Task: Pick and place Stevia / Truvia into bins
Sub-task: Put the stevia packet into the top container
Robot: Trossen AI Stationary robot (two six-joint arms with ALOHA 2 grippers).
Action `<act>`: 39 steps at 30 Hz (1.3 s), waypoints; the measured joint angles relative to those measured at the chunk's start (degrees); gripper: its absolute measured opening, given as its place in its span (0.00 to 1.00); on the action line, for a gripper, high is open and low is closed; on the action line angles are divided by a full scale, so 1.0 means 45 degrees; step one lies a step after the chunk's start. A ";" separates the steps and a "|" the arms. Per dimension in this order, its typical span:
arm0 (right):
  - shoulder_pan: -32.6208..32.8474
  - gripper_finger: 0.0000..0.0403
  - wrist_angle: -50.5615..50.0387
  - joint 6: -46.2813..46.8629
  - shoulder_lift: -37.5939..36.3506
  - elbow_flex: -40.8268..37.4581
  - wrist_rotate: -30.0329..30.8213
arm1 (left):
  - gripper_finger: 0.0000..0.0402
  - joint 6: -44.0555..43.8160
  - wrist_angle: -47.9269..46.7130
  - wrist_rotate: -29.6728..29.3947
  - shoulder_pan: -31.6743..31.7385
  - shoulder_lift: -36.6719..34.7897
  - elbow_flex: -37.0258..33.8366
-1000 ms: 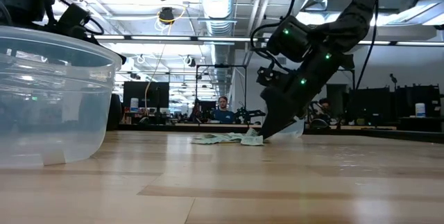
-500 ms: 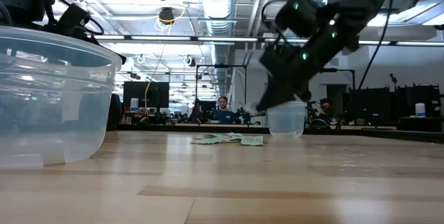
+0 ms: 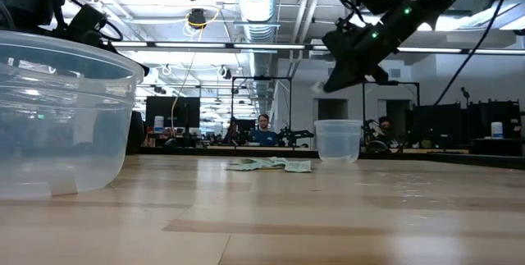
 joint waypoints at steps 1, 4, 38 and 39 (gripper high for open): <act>-0.0142 0.05 -0.0134 -0.0007 -0.0079 0.0000 0.0004 | 0.41 0.0000 0.0000 0.0000 -0.0001 0.0001 -0.0001; -0.0519 0.06 -0.0535 -0.0004 -0.0183 0.0000 0.0003 | 0.41 0.0000 0.0000 0.0000 0.0002 -0.0002 -0.0003; 0.1211 0.34 0.1531 -0.0064 0.1271 0.0015 -0.2282 | 0.41 0.0000 -0.0002 0.0000 -0.0001 0.0001 -0.0003; 0.1457 0.34 0.1711 -0.0234 0.1386 0.0012 -0.2266 | 0.41 0.0000 0.0000 0.0000 0.0000 0.0000 -0.0002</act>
